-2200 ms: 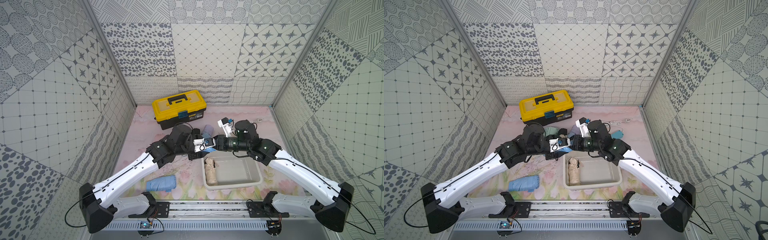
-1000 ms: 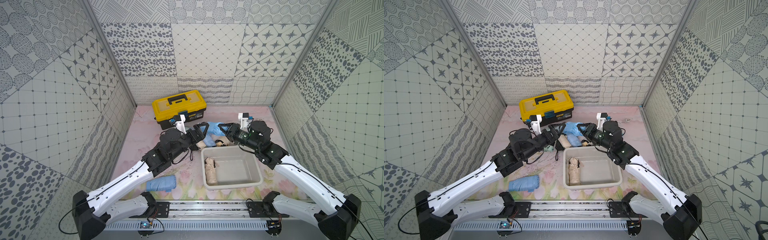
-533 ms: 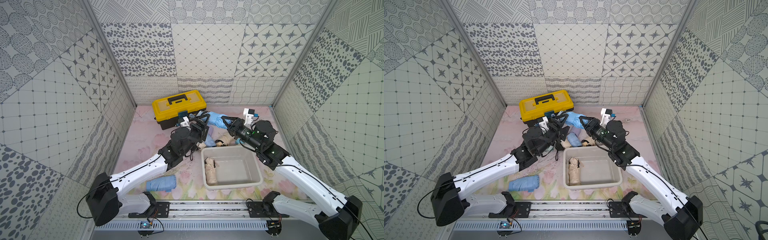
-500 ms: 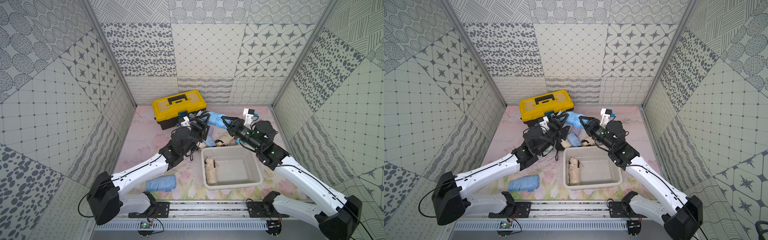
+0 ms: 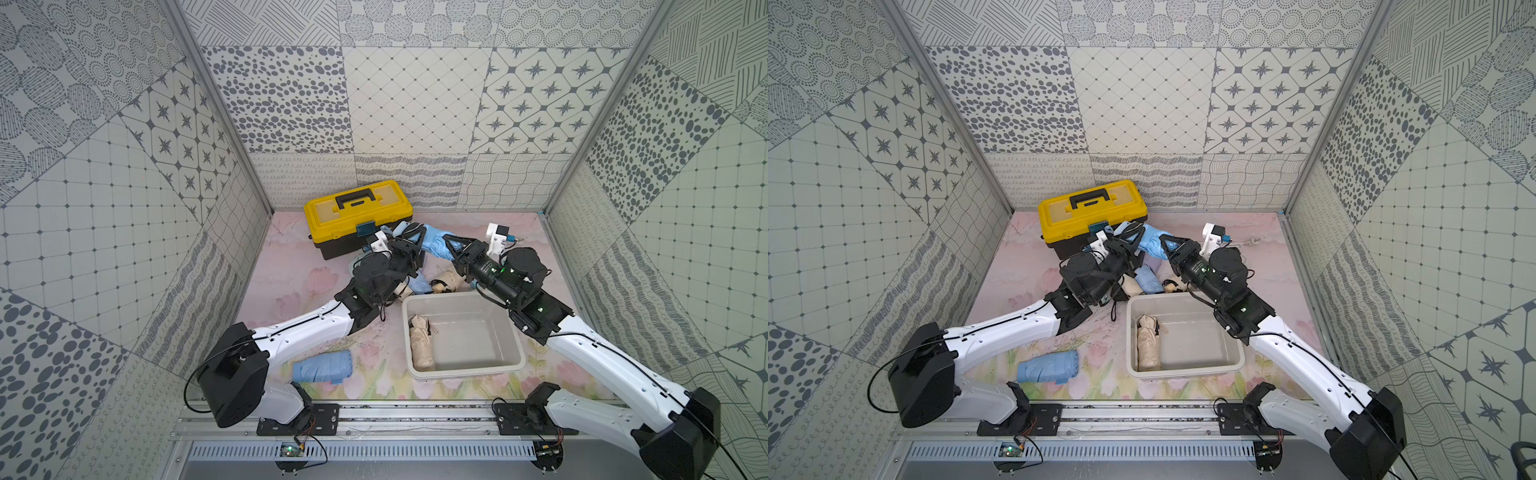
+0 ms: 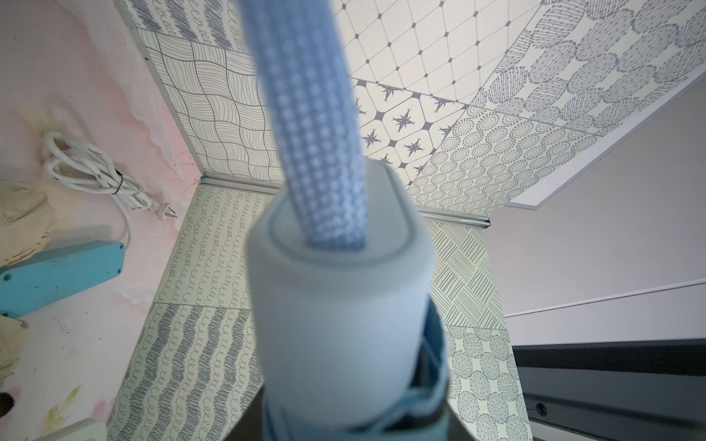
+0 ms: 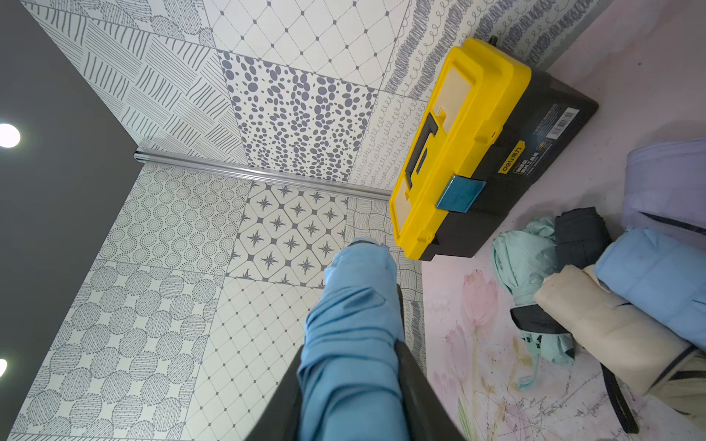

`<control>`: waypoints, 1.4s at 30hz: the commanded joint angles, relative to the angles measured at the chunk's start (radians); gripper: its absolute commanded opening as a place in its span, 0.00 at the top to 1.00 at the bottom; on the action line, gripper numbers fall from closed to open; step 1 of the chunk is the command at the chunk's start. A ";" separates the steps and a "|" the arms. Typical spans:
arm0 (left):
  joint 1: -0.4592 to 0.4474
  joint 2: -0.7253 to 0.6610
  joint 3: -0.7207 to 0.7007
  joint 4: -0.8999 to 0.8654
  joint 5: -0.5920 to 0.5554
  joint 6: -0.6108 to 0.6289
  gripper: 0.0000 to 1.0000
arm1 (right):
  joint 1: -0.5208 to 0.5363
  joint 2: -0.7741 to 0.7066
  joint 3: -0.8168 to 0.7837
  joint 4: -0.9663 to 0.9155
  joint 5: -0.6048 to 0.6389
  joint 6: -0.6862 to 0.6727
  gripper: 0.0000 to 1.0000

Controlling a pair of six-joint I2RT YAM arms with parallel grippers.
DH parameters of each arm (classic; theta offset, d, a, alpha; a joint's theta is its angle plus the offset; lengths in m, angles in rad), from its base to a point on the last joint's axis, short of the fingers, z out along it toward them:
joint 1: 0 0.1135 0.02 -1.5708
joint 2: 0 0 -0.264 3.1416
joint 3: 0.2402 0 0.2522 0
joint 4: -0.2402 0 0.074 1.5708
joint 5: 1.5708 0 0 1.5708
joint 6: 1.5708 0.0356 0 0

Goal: Put the umbrella into the storage box
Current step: Pick up the umbrella from the center of the board.

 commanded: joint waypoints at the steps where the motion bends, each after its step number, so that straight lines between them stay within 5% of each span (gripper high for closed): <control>1: 0.000 0.033 0.023 0.177 0.000 0.054 0.68 | 0.014 -0.056 -0.014 -0.016 -0.031 -0.015 0.75; 4: 0.000 0.048 0.029 0.171 0.037 0.104 0.72 | 0.008 -0.093 -0.018 -0.127 -0.033 -0.092 0.32; 6: 0.003 0.051 0.027 0.150 0.065 0.149 0.73 | -0.013 -0.121 0.006 -0.264 -0.046 -0.207 0.21; 10: 0.018 0.052 0.003 0.138 0.174 0.300 0.74 | -0.054 -0.139 0.129 -0.664 -0.054 -0.529 0.13; 15: 0.038 0.053 -0.033 0.082 0.412 0.500 0.75 | -0.056 -0.052 0.300 -0.990 -0.159 -0.861 0.11; 21: 0.040 0.114 -0.036 0.184 0.725 0.596 0.76 | -0.063 0.019 0.434 -1.192 -0.258 -0.997 0.09; 27: 0.040 0.160 -0.045 0.391 0.934 0.579 0.72 | -0.111 0.082 0.470 -1.242 -0.317 -0.966 0.13; 37: 0.038 0.180 -0.056 0.530 1.044 0.518 0.75 | -0.172 0.063 0.448 -1.206 -0.377 -0.943 0.19; 42: 0.037 0.190 -0.053 0.574 1.059 0.489 0.75 | -0.172 0.040 0.362 -1.072 -0.542 -0.870 0.25</control>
